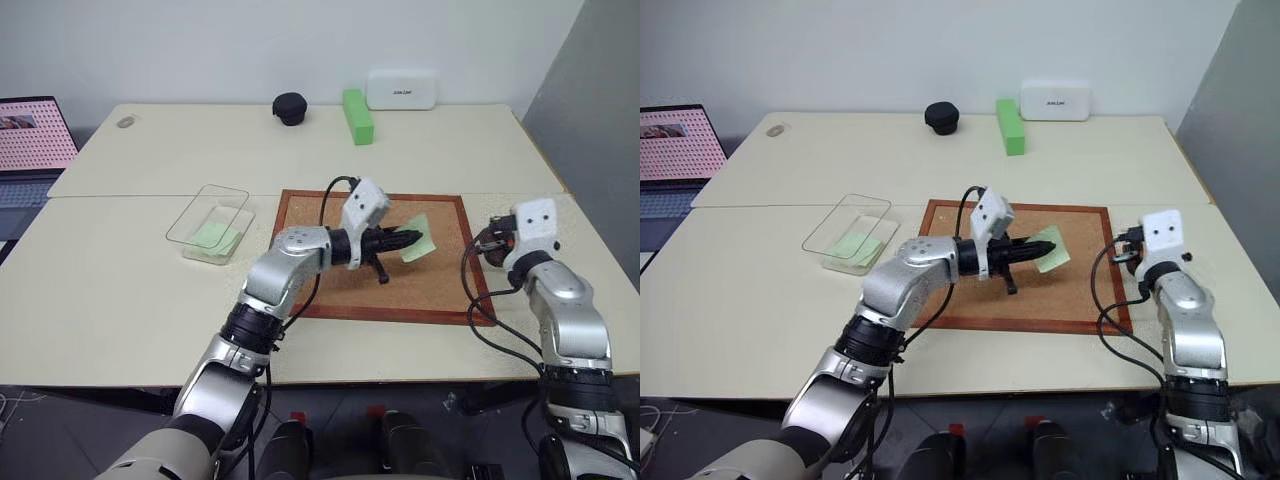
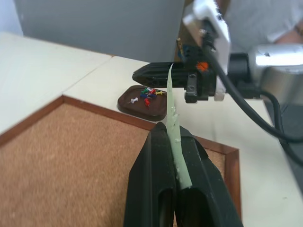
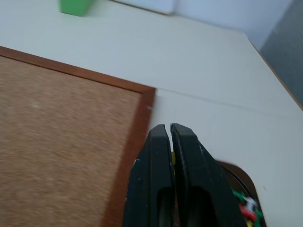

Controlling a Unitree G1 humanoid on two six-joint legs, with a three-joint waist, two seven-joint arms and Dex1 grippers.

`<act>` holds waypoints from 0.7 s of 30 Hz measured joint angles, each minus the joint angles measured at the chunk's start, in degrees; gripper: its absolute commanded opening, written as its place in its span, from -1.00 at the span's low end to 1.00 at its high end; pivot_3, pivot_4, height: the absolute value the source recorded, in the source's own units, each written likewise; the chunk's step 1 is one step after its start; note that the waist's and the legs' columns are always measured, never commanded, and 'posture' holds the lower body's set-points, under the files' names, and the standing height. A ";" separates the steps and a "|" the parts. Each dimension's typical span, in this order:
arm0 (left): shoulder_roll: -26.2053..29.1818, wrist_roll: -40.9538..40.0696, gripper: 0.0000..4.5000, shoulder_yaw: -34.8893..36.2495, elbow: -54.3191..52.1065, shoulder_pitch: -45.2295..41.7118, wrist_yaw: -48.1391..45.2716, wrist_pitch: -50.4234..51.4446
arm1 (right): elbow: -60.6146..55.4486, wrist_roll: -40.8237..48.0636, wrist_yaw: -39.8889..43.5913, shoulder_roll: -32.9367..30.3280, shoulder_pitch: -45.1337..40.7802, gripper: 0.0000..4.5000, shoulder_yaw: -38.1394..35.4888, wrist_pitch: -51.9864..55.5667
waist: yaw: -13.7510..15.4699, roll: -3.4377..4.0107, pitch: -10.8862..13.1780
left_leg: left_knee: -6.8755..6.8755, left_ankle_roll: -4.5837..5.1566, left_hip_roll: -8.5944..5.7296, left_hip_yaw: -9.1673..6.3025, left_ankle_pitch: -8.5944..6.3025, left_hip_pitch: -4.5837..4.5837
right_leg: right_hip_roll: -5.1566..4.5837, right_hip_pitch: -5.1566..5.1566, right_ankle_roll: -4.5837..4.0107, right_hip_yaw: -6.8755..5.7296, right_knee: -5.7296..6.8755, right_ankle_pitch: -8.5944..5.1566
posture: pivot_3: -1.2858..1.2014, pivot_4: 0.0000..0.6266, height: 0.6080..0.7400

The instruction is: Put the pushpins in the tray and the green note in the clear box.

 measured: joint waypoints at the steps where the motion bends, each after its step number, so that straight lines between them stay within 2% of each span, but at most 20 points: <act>1: -0.04 0.77 -0.99 -0.76 0.00 -0.04 -0.22 -0.98 | 0.72 0.46 -0.47 -0.04 -0.31 -1.00 -0.80 0.66 | -0.01 0.00 0.00 | 0.00 0.00 0.00 0.00 0.00 0.00 | 0.00 0.00 0.06 0.00 0.00 -0.04 | 0.03 -0.52 1.00; 7: -1.03 2.63 -0.99 -2.17 0.83 -0.07 -0.87 -2.94 | 6.21 3.67 -1.24 -0.57 -2.77 -1.00 -3.48 2.11 | -0.10 0.01 0.00 | 0.00 0.02 0.00 0.02 0.00 0.00 | 0.02 0.00 0.23 0.01 0.00 -0.13 | 0.03 -0.52 1.00; 13: -0.94 3.50 -1.00 -2.25 1.38 -0.06 -1.06 -2.81 | 11.47 3.88 -1.20 -2.17 -4.36 -0.46 -3.46 1.36 | -0.07 0.02 0.01 | 0.00 0.02 0.00 0.02 -0.01 -0.02 | 0.02 0.00 0.23 0.00 -0.01 -0.13 | 0.03 -0.52 1.00; 21: -0.15 3.79 -1.00 -2.26 1.34 0.46 -1.96 -2.38 | 12.66 3.87 -1.17 -2.18 -4.58 0.30 -2.60 -0.10 | -0.10 0.02 0.01 | 0.01 0.02 0.00 0.01 -0.01 -0.02 | 0.02 0.00 0.24 0.01 0.00 -0.14 | 0.03 -0.52 1.00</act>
